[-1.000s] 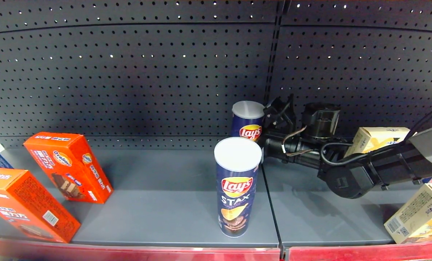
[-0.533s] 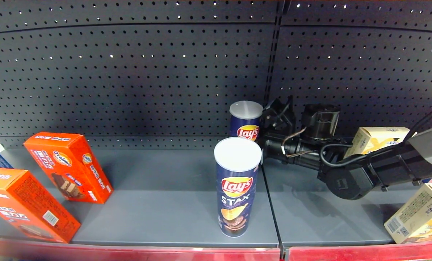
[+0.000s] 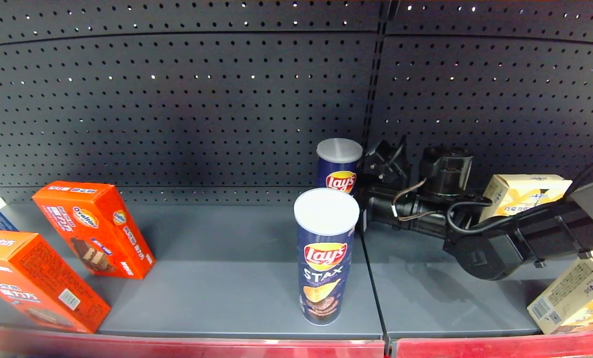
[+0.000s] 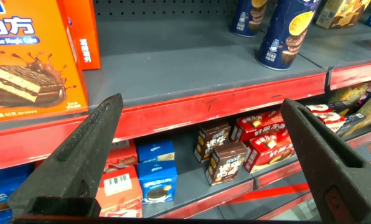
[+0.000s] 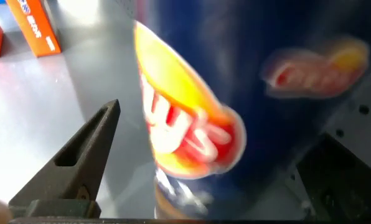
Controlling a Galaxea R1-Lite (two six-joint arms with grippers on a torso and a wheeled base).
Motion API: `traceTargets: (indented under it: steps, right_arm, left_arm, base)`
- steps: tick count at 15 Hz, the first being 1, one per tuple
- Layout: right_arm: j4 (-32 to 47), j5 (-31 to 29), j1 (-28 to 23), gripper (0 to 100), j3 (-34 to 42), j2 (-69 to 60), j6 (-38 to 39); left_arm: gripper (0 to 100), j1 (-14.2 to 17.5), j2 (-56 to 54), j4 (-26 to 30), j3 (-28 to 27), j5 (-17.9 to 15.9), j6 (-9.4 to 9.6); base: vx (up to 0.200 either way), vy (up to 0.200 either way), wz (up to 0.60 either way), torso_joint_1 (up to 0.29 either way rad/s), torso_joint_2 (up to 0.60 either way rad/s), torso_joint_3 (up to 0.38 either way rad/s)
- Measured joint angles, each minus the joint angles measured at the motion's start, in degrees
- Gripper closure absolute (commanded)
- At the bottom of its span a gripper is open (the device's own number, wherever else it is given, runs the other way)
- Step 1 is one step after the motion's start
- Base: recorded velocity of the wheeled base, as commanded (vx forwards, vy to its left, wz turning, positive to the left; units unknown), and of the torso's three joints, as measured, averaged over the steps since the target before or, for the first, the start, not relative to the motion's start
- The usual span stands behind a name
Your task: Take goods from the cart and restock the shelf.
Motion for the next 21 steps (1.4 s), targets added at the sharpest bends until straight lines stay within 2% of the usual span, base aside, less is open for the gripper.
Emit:
traceTargets:
  steps: [6, 7, 11, 14, 17, 18, 20, 21]
  right_arm:
    - [-2.55, -0.33, -1.73, 0, 10.84, -6.61, -0.66]
    - [-2.82, -1.96, -2.08, 0, 12.63, -8.09, -0.72]
    - [-2.79, -12.53, -2.32, 0, 16.81, -13.06, -0.72]
    - [-1.83, -23.98, -1.23, 0, 17.98, -16.29, -0.72]
    - [0.23, -27.37, 0.09, 0, 19.82, -20.44, -0.61]
    - [0.61, -31.57, 0.17, 0, 20.18, -21.97, -0.44]
    - [1.02, -35.22, 0.37, 0, 20.61, -24.37, -0.22]
    - [0.99, -38.85, 0.37, 0, 20.7, -25.93, -0.13]
  left_arm:
    - [0, 0.0, 0.0, 0.0, 0.0, 0.02, 0.0]
    - [0, 0.0, 0.0, 0.0, 0.0, 0.02, 0.0]
    - [0, 0.0, 0.0, 0.0, 0.0, 0.0, -0.07]
    - [0, 0.0, 0.0, 0.0, -0.01, 0.0, -0.07]
    - [0, 0.0, 0.0, 0.0, -0.06, -0.02, -1.12]
    - [0, 0.0, 0.0, 0.0, -0.09, 0.0, -1.23]
    - [0, 0.0, 0.0, 0.0, -0.11, -0.02, -1.26]
    - [0, 0.0, 0.0, 0.0, -0.09, 0.0, -1.26]
  base:
    - [0.0, 0.0, 0.0, 0.0, 0.0, 0.0]
    - [0.0, 0.0, 0.0, 0.0, 0.0, 0.0]
    - [0.0, 0.0, 0.0, 0.0, 0.0, 0.0]
    - [0.0, 0.0, 0.0, 0.0, 0.0, 0.0]
    - [0.0, 0.0, 0.0, 0.0, 0.0, 0.0]
    - [0.0, 0.0, 0.0, 0.0, 0.0, 0.0]
    - [0.0, 0.0, 0.0, 0.0, 0.0, 0.0]
    - [0.0, 0.0, 0.0, 0.0, 0.0, 0.0]
